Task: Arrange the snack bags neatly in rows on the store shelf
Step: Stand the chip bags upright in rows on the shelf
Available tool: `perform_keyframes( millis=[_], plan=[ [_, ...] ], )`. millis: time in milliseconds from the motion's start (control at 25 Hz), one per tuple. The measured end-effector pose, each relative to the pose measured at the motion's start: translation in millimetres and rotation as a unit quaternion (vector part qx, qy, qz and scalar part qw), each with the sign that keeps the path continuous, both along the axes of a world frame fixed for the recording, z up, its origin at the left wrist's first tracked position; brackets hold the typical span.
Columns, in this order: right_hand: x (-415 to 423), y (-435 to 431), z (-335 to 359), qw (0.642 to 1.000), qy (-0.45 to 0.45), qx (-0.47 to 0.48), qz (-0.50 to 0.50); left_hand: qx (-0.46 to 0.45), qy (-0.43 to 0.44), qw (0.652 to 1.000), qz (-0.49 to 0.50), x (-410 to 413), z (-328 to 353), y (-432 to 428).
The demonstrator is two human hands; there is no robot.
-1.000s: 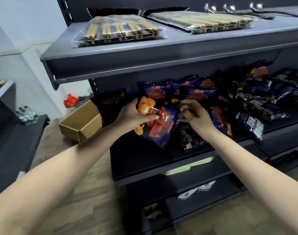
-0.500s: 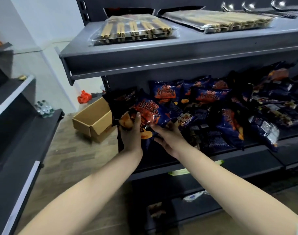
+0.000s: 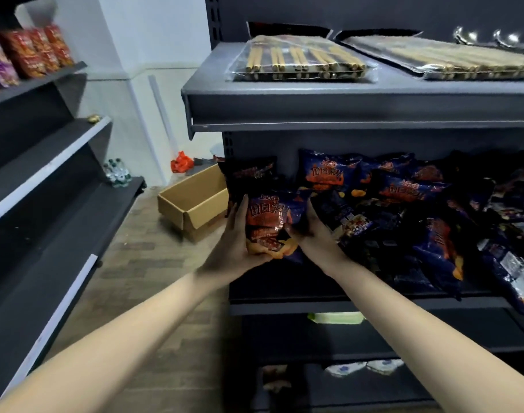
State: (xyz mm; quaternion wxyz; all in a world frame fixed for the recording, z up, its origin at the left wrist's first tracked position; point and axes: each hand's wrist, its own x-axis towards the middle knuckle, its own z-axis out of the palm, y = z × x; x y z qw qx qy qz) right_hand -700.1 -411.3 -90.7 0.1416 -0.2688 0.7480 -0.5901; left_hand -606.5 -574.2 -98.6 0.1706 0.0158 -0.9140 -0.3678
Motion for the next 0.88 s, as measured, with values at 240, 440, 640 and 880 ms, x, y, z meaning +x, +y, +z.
perform_keyframes(
  millis=[240, 440, 640, 880],
  plan=[
    [9.9, -19.3, -13.4, 0.964, 0.216, 0.146, -0.044, 0.008, 0.045, 0.996, 0.076, -18.3, -21.9, -7.8],
    [2.5, -13.4, -45.6, 0.901, 0.310, 0.305, 0.005, -0.054, -0.049, 0.983, 0.168, -31.6, -35.9, -16.7],
    [2.8, -9.4, -61.1, 0.887, 0.323, 0.330, -0.012, -0.050, -0.045, 0.975, 0.210, -28.6, -53.9, 0.0],
    [3.0, -9.7, -61.6, 0.893, 0.340, 0.292, -0.044, -0.024, -0.021, 0.977, 0.211, -28.0, -55.5, 4.9]
  ],
)
